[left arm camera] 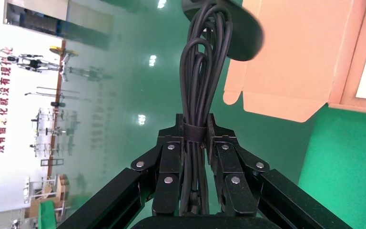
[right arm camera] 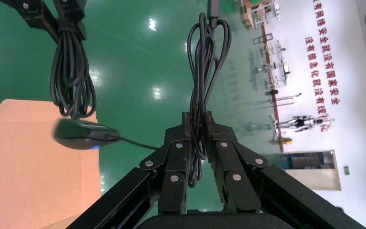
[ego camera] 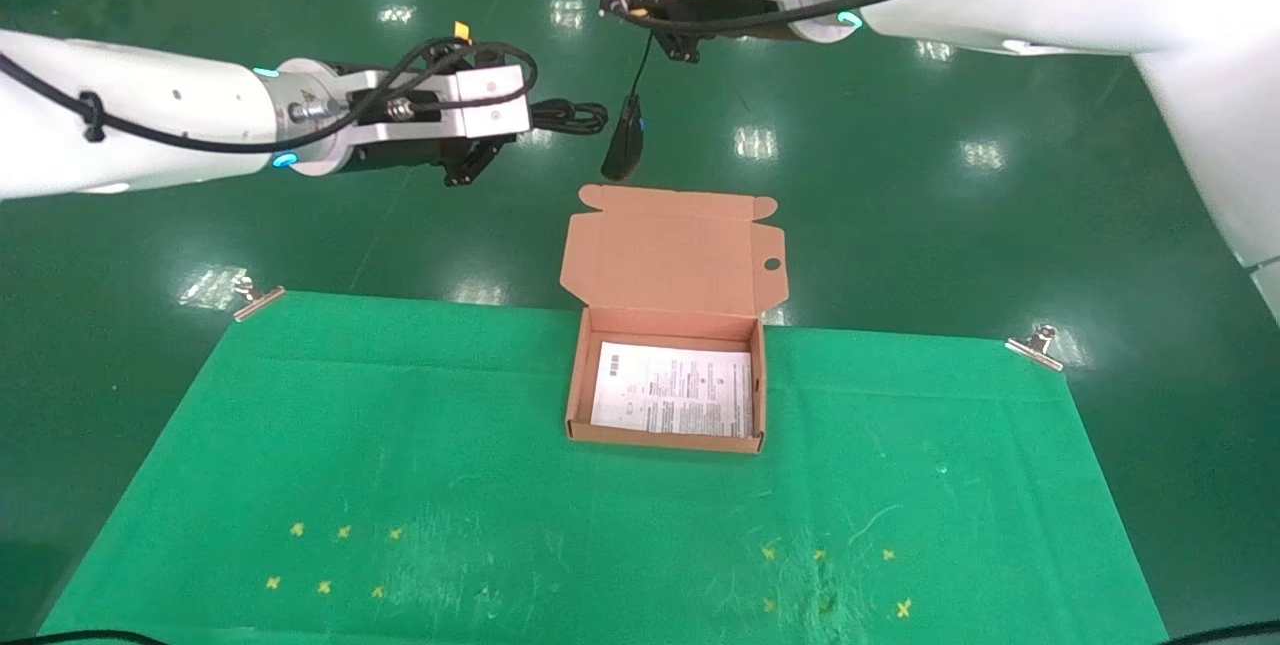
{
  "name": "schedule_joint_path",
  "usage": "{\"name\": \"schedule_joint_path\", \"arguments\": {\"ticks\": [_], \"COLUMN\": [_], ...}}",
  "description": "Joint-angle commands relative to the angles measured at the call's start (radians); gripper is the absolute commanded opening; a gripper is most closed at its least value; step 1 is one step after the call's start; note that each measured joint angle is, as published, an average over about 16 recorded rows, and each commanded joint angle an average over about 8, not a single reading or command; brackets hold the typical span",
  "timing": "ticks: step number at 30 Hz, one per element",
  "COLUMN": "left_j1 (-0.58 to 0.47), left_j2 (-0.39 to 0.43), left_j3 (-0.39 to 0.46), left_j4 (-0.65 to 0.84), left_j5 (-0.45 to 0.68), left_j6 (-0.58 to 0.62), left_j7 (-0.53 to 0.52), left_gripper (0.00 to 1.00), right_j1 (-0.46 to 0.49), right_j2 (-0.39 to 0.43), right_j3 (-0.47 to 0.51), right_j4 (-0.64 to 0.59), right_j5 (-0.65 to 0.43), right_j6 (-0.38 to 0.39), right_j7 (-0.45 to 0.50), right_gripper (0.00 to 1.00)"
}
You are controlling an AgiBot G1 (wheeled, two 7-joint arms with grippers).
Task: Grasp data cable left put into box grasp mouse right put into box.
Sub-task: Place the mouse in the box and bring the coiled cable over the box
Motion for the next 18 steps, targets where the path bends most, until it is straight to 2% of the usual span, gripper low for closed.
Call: {"name": "schedule_joint_path", "arguments": {"ticks": [1, 10, 18], "left_j1": [-0.008, 0.02, 0.041], "left_j2": [0.009, -0.013, -0.059], "left_j3": [0.0, 0.012, 0.026], "left_j4": [0.008, 0.004, -0.013], "left_j5": [0.007, 0.031, 0.097], "left_j6": [-0.01, -0.006, 0.01], "left_j7": [0.003, -0.01, -0.085], "left_gripper": [0.0, 0.0, 0.0], "right_j1": [0.014, -0.021, -0.055], "right_j2": [-0.019, -0.01, -0.023], "right_j3": [0.002, -0.015, -0.037], "right_j4": [-0.032, -0.025, -0.072], "right_j5": [0.009, 0.031, 0.041], "right_j6": [0.01, 0.005, 0.012], "right_j7": [-0.017, -0.017, -0.021], "right_gripper": [0.0, 0.0, 0.0]}}
